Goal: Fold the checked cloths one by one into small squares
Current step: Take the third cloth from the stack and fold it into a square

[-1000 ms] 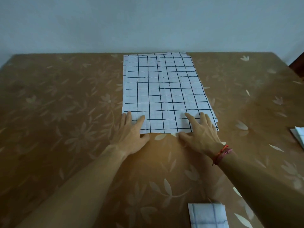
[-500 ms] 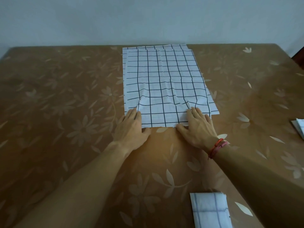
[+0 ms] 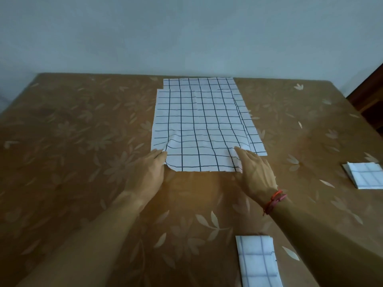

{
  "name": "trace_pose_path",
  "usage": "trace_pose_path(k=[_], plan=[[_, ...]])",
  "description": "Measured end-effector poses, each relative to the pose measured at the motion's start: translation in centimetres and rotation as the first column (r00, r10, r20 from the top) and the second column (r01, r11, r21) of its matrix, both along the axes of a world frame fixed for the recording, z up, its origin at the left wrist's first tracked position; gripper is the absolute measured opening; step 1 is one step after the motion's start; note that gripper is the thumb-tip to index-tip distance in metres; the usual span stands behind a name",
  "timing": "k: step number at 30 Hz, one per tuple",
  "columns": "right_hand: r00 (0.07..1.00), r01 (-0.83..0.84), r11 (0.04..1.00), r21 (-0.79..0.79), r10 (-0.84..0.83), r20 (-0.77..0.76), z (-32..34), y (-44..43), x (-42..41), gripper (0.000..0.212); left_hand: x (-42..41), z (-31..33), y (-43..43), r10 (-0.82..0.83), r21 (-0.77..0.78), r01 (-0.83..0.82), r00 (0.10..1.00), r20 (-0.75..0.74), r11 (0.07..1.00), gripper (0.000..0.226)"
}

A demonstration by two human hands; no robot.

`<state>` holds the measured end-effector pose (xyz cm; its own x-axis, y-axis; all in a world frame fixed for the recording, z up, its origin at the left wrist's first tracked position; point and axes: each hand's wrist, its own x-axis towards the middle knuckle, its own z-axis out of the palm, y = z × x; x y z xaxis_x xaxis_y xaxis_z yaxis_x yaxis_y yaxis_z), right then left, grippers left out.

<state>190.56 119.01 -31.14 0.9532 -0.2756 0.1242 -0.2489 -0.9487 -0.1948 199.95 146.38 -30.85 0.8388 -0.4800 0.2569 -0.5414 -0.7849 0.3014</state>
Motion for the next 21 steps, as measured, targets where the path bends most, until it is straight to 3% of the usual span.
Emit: trace_pose_path(k=[5, 9, 15, 21], plan=[[0.999, 0.037, 0.999, 0.021, -0.036, -0.024, 1.5, 1.2, -2.1, 0.039, -2.3, 2.7, 3.2, 0.047, -0.049, -0.049, 0.998, -0.033, 0.998, 0.032], [0.993, 0.116, 0.987, 0.107, -0.114, -0.025, 3.5, 3.5, -4.0, 0.029, -3.9, 4.0, 6.3, 0.099, -0.029, -0.1, 0.995, -0.03, 0.995, 0.016], [0.99, 0.128, 0.938, 0.324, -0.138, 0.008, 6.6, 6.8, -6.9, 0.007, -7.7, 6.4, 11.1, 0.134, -0.208, -0.152, 0.986, -0.098, 0.966, 0.021], [0.995, 0.097, 0.905, 0.415, -0.105, -0.004, 10.1, 9.2, -10.5, 0.007, -12.3, 9.8, 15.6, 0.218, -0.317, -0.321, 0.923, -0.318, 0.893, 0.009]])
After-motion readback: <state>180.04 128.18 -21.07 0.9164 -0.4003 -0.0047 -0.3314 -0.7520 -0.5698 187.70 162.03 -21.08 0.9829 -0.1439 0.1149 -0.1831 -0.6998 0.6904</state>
